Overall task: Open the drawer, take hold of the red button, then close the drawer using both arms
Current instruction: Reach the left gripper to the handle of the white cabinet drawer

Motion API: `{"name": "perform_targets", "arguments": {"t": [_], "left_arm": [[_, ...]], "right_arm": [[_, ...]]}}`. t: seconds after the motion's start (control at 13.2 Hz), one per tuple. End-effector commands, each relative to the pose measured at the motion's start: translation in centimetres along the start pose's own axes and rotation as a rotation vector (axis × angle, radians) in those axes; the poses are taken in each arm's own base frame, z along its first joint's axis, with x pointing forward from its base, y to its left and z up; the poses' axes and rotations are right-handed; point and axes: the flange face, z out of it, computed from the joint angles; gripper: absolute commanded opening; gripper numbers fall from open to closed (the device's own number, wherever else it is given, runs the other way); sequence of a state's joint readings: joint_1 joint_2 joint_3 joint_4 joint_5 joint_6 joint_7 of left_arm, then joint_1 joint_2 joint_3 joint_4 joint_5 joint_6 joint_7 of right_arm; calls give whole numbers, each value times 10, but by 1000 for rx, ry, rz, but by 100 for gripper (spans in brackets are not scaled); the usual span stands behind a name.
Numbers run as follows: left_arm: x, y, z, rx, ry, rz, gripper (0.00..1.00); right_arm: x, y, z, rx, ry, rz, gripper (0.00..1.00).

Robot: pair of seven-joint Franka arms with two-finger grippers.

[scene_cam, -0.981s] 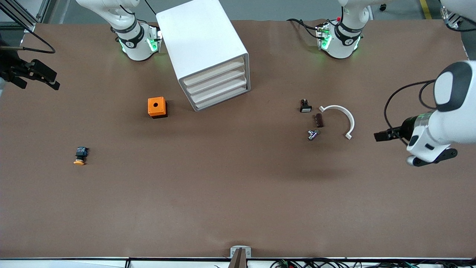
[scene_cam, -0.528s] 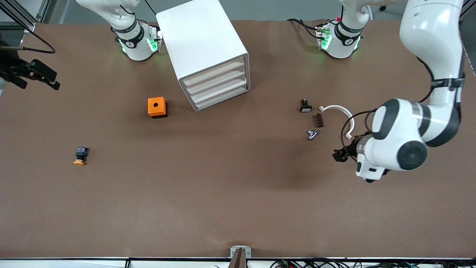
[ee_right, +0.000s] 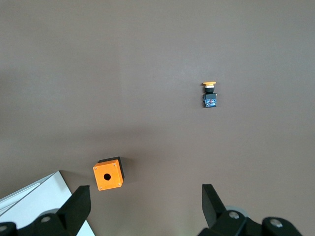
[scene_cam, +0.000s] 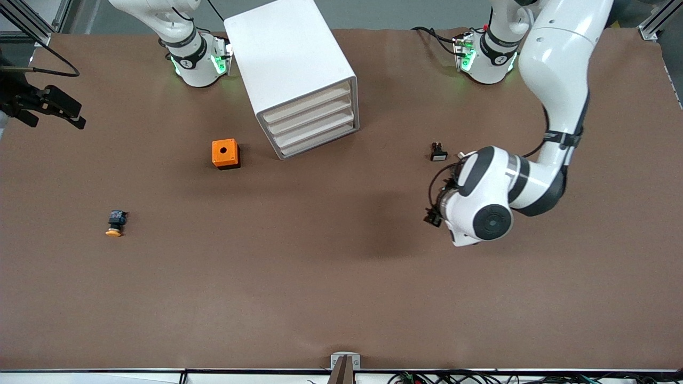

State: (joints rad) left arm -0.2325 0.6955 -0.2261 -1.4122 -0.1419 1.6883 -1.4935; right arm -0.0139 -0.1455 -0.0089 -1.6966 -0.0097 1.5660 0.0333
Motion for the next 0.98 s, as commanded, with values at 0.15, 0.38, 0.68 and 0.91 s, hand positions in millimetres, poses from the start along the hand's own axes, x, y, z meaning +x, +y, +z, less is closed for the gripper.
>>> {"name": "perform_targets", "arguments": {"t": [0.15,0.38,0.68,0.91], "left_arm": [[-29,17,24,4,-125,-96,100],[-28,22,41,30,-167,-104,100],[-60,25,62,70,-196,-119,100],[-123,18,79,142,-179,-310,100]], "right_arm": [[3,2,-4,-22,6,-2,100],[3,2,-4,-31,6,-2,100],[6,-1,-1,-31,6,-8,100],[3,-19,6,-31,-20,-31,100]]}}
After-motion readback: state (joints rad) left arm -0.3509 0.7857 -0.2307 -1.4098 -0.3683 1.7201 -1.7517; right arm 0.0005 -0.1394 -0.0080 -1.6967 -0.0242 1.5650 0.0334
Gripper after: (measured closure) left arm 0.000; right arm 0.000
